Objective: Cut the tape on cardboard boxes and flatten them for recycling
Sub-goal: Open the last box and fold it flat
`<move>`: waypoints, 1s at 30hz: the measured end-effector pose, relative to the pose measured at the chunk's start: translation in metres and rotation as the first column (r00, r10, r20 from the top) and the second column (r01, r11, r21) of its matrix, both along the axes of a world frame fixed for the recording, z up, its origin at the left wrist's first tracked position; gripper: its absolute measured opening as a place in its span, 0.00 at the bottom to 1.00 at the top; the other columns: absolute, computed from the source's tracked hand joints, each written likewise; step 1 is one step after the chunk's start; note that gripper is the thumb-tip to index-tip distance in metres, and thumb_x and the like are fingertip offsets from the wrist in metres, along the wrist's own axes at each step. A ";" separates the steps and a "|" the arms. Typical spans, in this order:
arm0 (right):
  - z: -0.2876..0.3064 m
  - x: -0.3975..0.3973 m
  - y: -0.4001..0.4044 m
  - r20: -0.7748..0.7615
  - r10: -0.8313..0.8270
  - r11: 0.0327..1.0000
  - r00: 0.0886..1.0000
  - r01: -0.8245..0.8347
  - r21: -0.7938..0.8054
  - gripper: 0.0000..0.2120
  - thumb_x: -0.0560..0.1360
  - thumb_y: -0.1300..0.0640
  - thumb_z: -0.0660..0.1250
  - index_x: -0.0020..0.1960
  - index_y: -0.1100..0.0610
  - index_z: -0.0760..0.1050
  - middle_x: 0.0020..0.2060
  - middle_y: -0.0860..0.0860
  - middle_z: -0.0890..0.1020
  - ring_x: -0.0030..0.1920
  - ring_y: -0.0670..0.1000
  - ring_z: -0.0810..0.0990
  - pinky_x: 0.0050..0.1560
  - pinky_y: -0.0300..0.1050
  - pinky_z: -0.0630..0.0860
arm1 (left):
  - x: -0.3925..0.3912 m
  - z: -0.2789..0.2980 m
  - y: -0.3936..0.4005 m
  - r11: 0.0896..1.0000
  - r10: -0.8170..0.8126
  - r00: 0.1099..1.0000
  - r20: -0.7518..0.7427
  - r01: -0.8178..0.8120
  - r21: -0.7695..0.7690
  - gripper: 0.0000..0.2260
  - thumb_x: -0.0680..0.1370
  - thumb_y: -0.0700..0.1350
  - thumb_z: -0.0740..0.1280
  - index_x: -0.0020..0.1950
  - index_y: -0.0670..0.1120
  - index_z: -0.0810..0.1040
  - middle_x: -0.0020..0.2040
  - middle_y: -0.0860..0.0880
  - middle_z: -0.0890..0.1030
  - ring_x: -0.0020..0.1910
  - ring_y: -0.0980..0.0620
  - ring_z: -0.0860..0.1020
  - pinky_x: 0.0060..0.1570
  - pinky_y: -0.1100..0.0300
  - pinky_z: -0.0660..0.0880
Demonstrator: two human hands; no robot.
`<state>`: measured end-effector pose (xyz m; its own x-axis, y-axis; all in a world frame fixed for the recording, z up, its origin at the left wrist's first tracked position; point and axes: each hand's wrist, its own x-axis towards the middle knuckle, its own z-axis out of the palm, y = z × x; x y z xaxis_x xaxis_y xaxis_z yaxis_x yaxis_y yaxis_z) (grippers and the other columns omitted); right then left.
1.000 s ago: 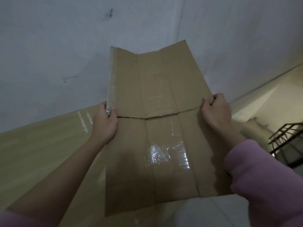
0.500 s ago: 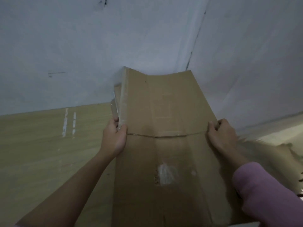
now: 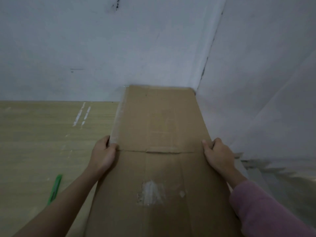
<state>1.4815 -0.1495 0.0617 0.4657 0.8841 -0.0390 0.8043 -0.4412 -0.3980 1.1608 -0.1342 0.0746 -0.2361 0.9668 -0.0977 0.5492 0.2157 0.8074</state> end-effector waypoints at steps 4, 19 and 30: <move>0.002 0.013 0.009 -0.014 0.026 1.000 1.000 -0.025 0.012 0.22 0.79 0.44 0.56 0.53 0.65 0.69 0.52 0.63 0.77 0.54 0.63 0.76 0.50 0.52 0.71 | 0.017 0.000 -0.004 1.000 0.004 0.998 -0.058 -0.005 -0.009 0.08 0.77 0.36 0.60 0.53 0.41 0.78 0.50 0.42 0.76 0.58 0.43 0.72 0.52 0.55 0.66; -0.021 0.007 0.016 -0.204 0.172 0.982 0.964 -0.184 -0.040 0.30 0.80 0.45 0.54 0.72 0.65 0.55 0.68 0.63 0.63 0.67 0.62 0.62 0.63 0.54 0.64 | 0.032 -0.017 0.020 0.996 0.024 0.949 -0.313 -0.049 -0.070 0.16 0.82 0.42 0.56 0.66 0.35 0.69 0.67 0.34 0.67 0.67 0.38 0.66 0.64 0.55 0.59; -0.012 0.023 0.059 -0.523 0.105 0.994 0.846 -0.105 0.029 0.30 0.75 0.39 0.62 0.69 0.58 0.64 0.63 0.56 0.72 0.61 0.58 0.73 0.61 0.50 0.70 | 0.015 -0.012 0.055 0.990 0.066 0.991 -0.113 -0.080 -0.119 0.26 0.79 0.60 0.58 0.60 0.38 0.75 0.61 0.37 0.75 0.57 0.41 0.73 0.53 0.52 0.66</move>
